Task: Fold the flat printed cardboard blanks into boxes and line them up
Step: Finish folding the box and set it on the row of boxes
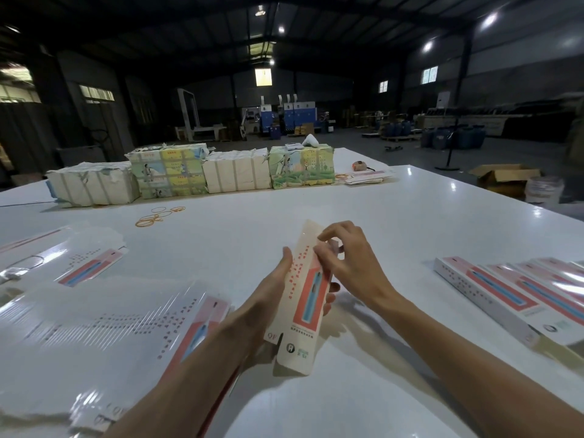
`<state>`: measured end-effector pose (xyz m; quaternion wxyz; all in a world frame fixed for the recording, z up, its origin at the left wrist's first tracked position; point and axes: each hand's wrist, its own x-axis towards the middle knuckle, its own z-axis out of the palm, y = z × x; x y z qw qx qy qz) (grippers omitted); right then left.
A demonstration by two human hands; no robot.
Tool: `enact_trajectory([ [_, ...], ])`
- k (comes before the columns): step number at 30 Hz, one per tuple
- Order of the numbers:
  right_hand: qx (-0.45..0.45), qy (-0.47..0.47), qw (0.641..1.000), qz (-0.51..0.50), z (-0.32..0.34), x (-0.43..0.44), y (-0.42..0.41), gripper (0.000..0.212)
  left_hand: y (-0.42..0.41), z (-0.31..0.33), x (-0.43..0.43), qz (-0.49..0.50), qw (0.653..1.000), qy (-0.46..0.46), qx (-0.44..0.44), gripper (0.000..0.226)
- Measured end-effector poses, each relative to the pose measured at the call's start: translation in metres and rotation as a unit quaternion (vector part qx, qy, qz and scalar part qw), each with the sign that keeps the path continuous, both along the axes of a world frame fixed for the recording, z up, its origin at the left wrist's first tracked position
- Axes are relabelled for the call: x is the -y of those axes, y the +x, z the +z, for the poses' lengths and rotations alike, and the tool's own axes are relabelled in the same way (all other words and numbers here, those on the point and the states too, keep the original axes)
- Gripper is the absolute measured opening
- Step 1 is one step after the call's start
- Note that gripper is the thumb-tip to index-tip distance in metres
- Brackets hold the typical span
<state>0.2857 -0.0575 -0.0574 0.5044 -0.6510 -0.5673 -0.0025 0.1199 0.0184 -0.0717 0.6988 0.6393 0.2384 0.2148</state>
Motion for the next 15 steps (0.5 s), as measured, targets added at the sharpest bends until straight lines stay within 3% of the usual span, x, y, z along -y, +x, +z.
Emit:
enact_trajectory([
  [5,-0.124,-0.02,0.991,0.046,0.014,0.002,0.011,0.015,-0.005,0.009,0.003,-0.076,0.996,-0.037,-0.005,0.073],
  [10,-0.148,-0.089,0.983,0.064,0.02,0.009,0.028,0.025,-0.004,0.004,0.006,-0.107,0.992,-0.066,0.023,0.065],
  [15,-0.169,-0.101,0.974,0.108,0.021,0.011,0.027,0.017,-0.008,0.01,0.007,-0.127,0.988,-0.082,0.021,0.061],
])
